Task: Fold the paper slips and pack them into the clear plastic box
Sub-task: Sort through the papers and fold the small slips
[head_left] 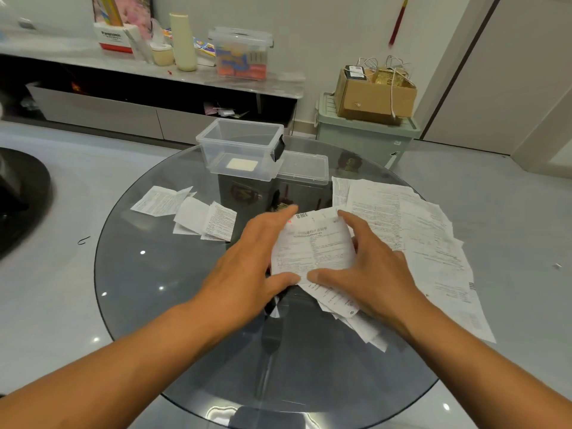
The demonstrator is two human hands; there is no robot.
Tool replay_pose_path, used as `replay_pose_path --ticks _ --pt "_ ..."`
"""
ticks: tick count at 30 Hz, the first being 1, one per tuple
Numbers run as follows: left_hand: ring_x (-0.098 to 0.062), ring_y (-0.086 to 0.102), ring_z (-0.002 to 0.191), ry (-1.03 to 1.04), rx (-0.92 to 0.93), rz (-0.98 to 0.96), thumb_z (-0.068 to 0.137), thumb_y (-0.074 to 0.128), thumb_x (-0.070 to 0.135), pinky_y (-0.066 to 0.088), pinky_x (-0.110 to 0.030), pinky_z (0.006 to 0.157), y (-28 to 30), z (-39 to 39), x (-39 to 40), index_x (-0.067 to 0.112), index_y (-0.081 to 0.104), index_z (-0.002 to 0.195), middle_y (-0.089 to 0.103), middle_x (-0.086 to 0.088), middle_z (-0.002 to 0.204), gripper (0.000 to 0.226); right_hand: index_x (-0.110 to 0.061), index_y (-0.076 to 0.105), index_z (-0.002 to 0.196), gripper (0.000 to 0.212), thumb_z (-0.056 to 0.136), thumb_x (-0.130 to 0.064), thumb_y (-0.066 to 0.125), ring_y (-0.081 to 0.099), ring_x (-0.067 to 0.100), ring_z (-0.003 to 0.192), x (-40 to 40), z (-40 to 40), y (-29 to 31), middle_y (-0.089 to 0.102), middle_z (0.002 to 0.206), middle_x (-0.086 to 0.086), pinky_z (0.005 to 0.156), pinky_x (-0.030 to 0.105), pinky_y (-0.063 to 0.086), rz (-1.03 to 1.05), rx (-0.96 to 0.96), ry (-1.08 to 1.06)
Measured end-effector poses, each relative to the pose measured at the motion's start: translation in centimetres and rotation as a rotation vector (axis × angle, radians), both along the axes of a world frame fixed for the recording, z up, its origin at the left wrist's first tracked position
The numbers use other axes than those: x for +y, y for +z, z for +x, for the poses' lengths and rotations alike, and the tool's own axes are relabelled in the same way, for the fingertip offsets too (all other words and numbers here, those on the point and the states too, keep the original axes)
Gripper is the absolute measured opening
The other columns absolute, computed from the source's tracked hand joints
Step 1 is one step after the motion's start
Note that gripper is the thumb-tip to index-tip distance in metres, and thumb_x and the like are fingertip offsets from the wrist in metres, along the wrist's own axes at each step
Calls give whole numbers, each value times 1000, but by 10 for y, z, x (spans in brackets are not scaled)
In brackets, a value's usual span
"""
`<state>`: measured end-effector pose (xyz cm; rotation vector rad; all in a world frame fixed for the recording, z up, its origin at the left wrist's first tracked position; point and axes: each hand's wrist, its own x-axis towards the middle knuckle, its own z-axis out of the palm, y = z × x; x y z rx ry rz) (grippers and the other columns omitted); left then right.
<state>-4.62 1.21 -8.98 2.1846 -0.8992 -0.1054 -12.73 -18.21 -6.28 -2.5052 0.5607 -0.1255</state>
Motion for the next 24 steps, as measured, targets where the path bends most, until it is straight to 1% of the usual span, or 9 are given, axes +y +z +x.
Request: replay_pose_path --ticks 3,6,9,13,15,17,19,21,24 --pt "-13 29 141 34 -185 128 83 78 46 30 -37 115 -4 8 0 42 40 150 6 14 165 77 -48 15 153 107 69 -74 76 50 21 133 0 5 -4 50 148 -10 110 50 36 -82 16 -40" --pt "-18 34 141 -99 -349 244 94 60 54 30 -41 115 -4 16 0 37 62 133 39 7 156 43 -43 18 153 94 79 -76 65 57 24 122 -9 4 -3 61 131 -9 106 50 38 -203 21 -84" --pt "-8 23 150 -143 -202 377 101 43 57 15 -39 123 -4 17 1 41 48 145 33 17 160 47 -44 28 149 82 83 -69 68 61 19 108 -13 6 2 60 102 -20 108 51 39 -22 -24 -97" --pt "-3 14 152 -127 -137 390 98 48 59 8 -39 125 -1 17 0 40 38 151 27 20 162 57 -54 36 144 69 86 -56 73 57 9 112 -4 7 6 65 97 -23 108 45 42 105 -319 -72" --pt "-1 18 150 -104 -110 347 96 53 58 12 -38 125 2 15 1 41 30 154 33 20 160 65 -53 36 147 60 94 -54 64 39 -18 122 5 3 11 63 102 -33 118 33 25 44 -357 13" --pt "-1 30 142 -82 -56 243 92 63 55 22 -39 122 3 13 3 44 12 157 41 20 155 84 -47 38 149 48 103 -47 51 17 -43 109 13 -2 16 60 106 -37 117 13 -5 -3 -278 163" --pt "-5 39 138 -86 17 117 85 74 52 33 -41 118 5 12 3 49 -2 156 42 20 153 104 -44 47 148 42 108 -45 33 20 -41 116 14 -6 17 65 119 -29 116 11 -19 -62 -155 319" --pt "-7 37 141 -89 88 50 80 82 44 39 -40 114 8 14 5 56 -7 153 26 20 160 115 -43 58 140 43 107 -42 30 38 -18 130 11 -7 14 65 131 -23 125 28 -16 -172 -39 437" --pt "-2 31 143 -120 18 125 84 80 38 37 -31 113 10 19 12 55 19 153 9 22 164 93 -44 59 138 41 100 -30 53 38 -16 132 4 -7 11 58 138 -30 124 28 -16 -240 63 503"
